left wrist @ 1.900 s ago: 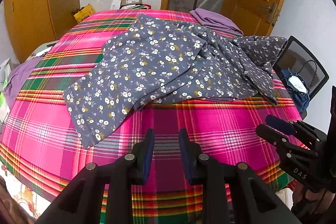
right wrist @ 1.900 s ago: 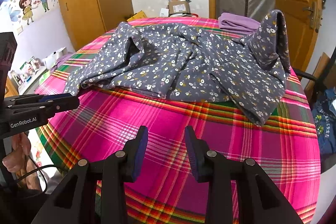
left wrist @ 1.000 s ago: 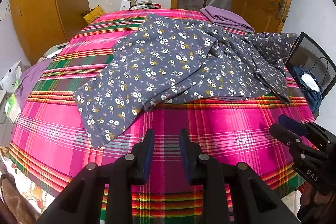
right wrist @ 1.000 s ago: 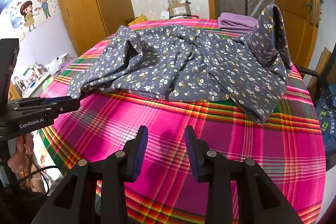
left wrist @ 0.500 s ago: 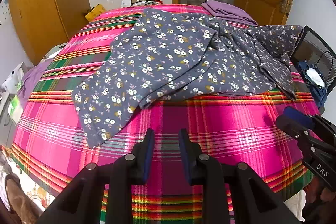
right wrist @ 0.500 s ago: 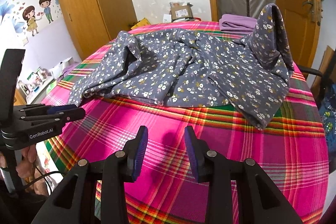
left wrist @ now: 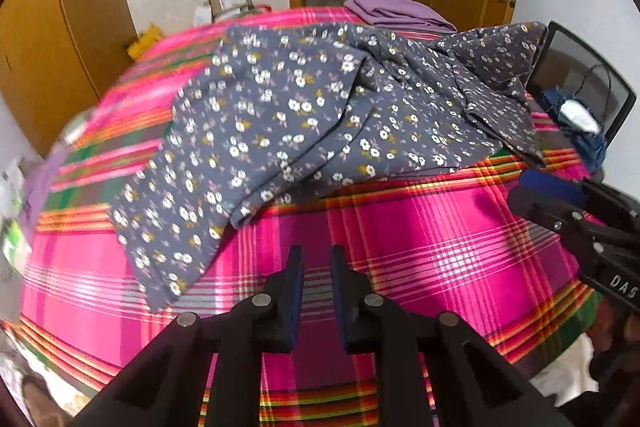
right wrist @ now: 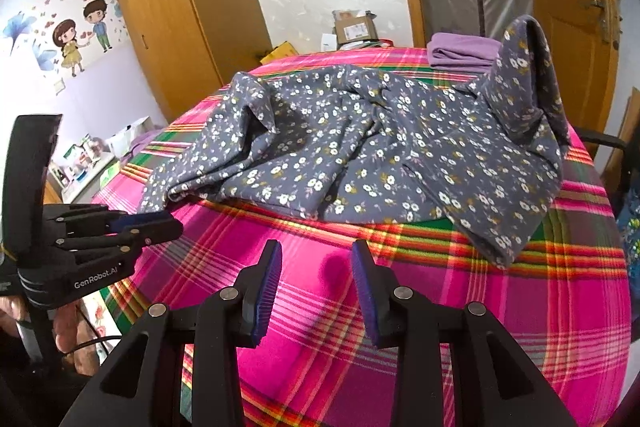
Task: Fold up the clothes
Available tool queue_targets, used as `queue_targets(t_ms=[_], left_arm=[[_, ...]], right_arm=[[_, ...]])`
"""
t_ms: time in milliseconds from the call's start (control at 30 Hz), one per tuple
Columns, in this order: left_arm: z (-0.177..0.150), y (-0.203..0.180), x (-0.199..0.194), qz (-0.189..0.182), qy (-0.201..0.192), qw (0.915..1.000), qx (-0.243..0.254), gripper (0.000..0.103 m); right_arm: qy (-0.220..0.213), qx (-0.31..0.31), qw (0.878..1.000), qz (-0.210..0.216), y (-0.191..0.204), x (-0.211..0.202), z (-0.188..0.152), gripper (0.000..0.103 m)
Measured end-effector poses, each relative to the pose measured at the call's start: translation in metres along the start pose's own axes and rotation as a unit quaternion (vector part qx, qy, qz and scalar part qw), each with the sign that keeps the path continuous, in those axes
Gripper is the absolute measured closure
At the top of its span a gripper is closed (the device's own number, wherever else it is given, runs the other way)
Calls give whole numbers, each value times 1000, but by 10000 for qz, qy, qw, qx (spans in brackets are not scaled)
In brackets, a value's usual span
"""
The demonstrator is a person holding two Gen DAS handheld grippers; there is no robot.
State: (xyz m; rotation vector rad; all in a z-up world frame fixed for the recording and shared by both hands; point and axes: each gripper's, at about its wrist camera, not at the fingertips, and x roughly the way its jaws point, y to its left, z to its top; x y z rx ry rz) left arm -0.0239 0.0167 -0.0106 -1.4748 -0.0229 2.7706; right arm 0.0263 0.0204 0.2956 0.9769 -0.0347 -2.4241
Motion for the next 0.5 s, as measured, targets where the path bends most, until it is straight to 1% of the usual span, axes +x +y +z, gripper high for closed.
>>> queue_targets(t_ms=[67, 133, 167, 233, 300, 433, 500], left_arm=[[0, 7, 0, 9, -56, 9998, -164, 89], [-1, 7, -5, -14, -337, 9994, -20, 89], [-2, 7, -5, -53, -348, 9994, 64, 89], [-3, 7, -2, -81, -225, 9996, 153, 89], [-2, 10, 2, -4, -34, 9999, 136, 91], [1, 23, -8, -200, -305, 9992, -148, 91], [4, 29, -11, -170, -435, 9986, -265, 91]], right_arm=[[5, -40, 10000, 56, 1, 1, 2, 66], [-20, -107, 9999, 98, 4, 2, 5, 66], [-44, -146, 9998, 123, 5, 3, 6, 66], [-89, -231, 9995, 183, 8, 4, 9, 66], [-142, -350, 9990, 230, 13, 6, 13, 66], [-167, -509, 9980, 325, 19, 16, 22, 66], [-115, -525, 9978, 378, 21, 23, 29, 66]])
